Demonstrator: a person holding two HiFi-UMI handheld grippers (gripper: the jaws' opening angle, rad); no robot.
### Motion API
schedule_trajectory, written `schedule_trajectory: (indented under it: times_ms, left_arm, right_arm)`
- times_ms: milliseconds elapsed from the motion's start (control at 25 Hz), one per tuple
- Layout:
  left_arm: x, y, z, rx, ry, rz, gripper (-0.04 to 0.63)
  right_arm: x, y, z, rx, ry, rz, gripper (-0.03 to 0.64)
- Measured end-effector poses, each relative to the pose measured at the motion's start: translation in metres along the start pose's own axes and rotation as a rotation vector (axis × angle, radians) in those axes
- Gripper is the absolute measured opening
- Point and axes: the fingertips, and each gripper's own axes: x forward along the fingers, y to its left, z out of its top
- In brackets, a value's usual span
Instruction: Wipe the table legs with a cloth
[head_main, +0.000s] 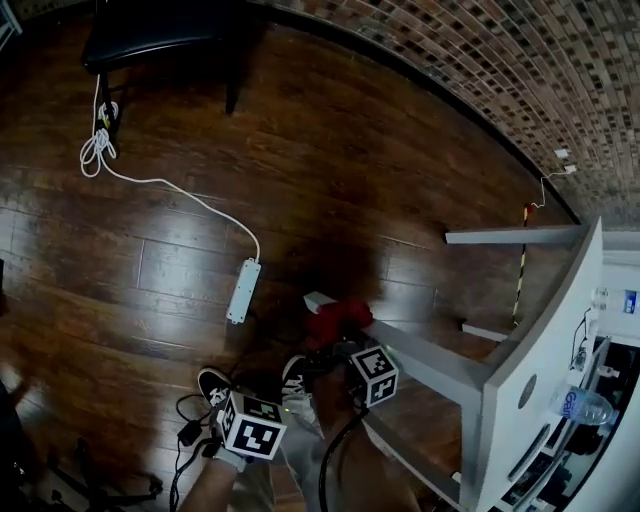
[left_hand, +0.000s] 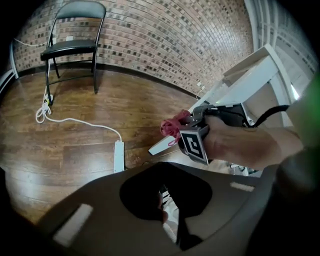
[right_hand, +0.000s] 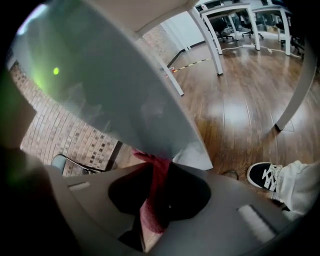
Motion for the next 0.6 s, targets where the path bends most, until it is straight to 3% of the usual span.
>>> schedule_trajectory:
  times_ms: [200,320,440,600]
  left_arm:
    - [-0.037,-0.031,0.028,0.072,-0.033,0.004,0.003]
    - [-0.062,-0.054,0.042,0.101,-0.052,-0.022,0.003]
    - [-0.086,-0.069,0.063,0.103,-0.105,-0.038,0.003]
    - [-0.109,-0.100,0.086,0.098,-0.184,-0.073,0.003]
  right_arm:
    - [-0.067,0.050,0.026,-0.074,-0.046,0.071,0.064]
    - [-0.107,0.076,0.042,-0.059,-0.071,0.137,0.064]
    - [-0.140,0.103,0.051,-0.019,-0.086,0.212,0.066]
    - [-0.194,0.136,0.067,-0.083,-0.126,0.311,0.066]
